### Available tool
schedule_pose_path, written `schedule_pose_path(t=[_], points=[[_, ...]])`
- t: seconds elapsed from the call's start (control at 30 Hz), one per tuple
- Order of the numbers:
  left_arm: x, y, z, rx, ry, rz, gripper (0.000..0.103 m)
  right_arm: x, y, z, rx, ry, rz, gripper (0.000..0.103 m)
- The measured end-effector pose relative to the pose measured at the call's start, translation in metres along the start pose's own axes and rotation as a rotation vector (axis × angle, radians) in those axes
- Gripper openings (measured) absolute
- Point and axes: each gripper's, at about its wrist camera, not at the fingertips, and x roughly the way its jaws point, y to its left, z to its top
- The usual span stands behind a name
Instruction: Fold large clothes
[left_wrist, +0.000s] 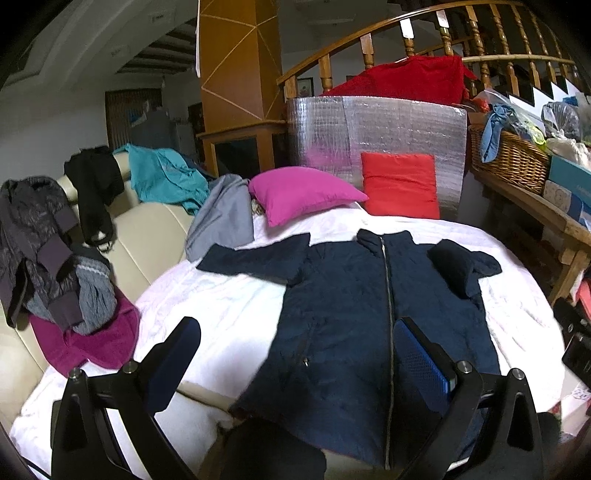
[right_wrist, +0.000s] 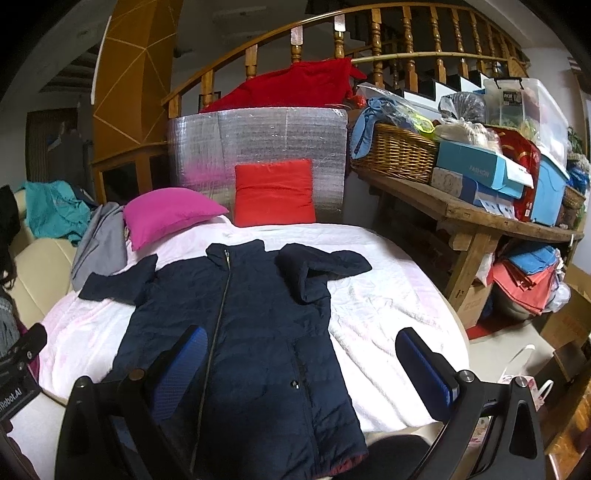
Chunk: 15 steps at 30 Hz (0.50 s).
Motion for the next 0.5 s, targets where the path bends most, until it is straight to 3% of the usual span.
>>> schedule_pose_path(t=[0.2, 0.5], points=[[0.023, -0.008, 0.018, 0.038, -0.028, 0.029, 0.103, 0.03, 0.0, 0.022, 0.022, -0.002, -0.008, 0.103], [0.075, -0.021, 0.039, 0.042, -0.001, 0.037, 0.103, 0.097, 0.014, 0.048, 0.027, 0.016, -0.004, 0.103]])
